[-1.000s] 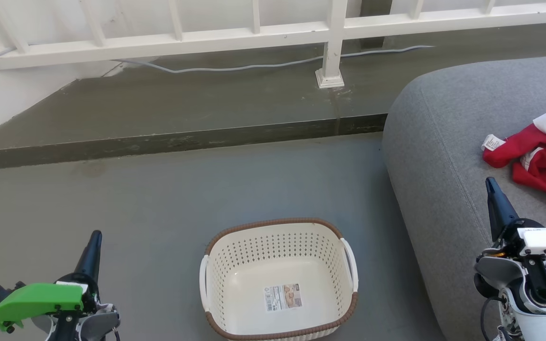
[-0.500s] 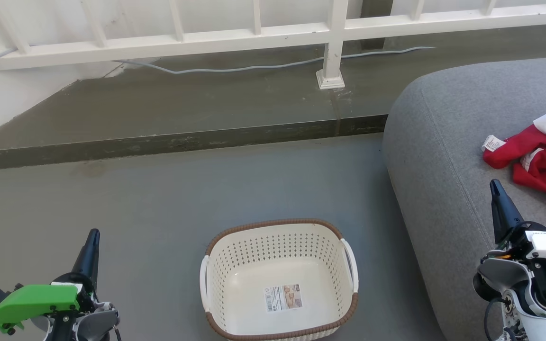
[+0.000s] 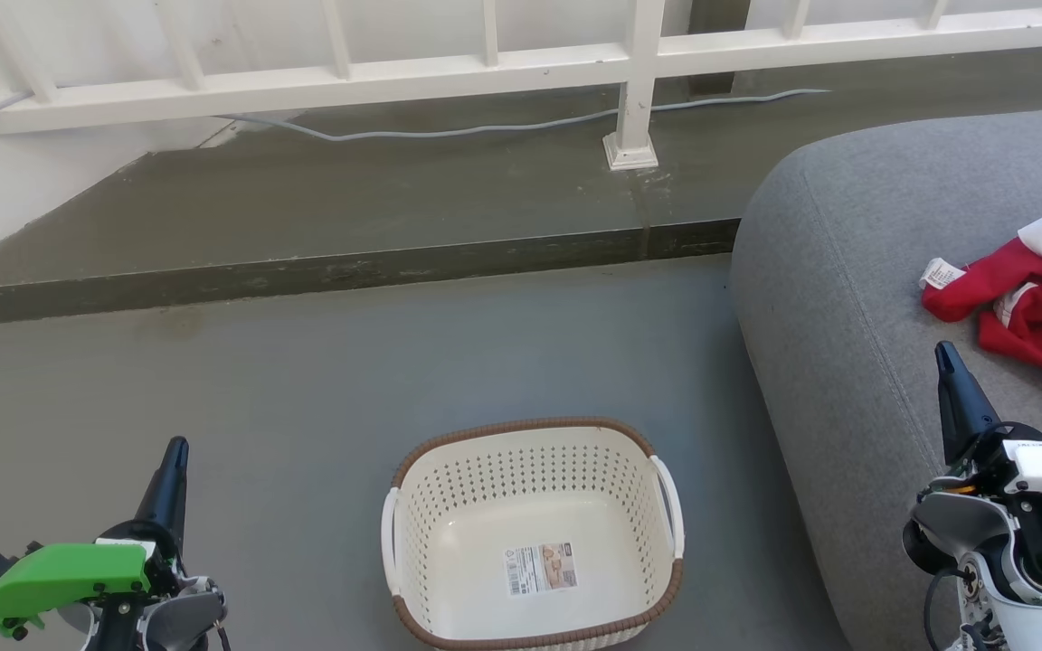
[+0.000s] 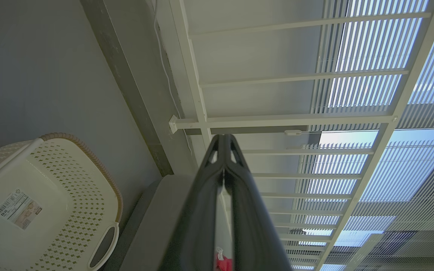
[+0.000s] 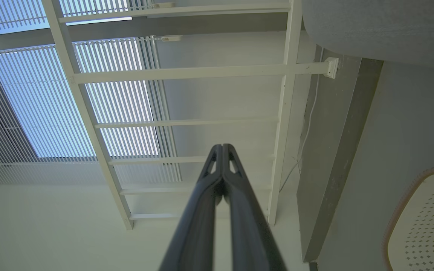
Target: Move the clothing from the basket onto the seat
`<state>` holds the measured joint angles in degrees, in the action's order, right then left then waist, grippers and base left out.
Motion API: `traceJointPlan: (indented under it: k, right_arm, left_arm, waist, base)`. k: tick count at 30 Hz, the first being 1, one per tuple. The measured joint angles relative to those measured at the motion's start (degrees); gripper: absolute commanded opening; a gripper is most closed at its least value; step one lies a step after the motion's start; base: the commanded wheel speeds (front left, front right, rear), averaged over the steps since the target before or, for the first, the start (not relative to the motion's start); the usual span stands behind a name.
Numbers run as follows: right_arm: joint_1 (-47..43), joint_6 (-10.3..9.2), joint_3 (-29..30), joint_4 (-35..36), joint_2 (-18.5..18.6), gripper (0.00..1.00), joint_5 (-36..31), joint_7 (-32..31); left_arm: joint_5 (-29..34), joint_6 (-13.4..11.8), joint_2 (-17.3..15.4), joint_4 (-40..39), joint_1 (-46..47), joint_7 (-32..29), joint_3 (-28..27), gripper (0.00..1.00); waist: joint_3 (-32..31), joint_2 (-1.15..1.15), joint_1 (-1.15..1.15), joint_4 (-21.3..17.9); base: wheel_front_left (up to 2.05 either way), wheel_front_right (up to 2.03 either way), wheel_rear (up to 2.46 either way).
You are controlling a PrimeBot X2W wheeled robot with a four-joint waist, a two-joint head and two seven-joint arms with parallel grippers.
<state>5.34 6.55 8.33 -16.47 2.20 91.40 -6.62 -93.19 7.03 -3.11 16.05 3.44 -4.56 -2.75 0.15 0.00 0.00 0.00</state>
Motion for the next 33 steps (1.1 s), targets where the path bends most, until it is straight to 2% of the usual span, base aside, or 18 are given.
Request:
traceJointPlan:
  k: [33]
  right_arm:
    - [-0.01,0.00,-0.09,0.11,0.00,0.00,0.05,0.02]
  left_arm:
    - [0.00,0.00,0.02,0.04,0.04,-0.01,-0.20,0.00]
  waist:
    - [0.00,0.00,0.00,0.01]
  base:
    - [0.00,0.00,0.00]
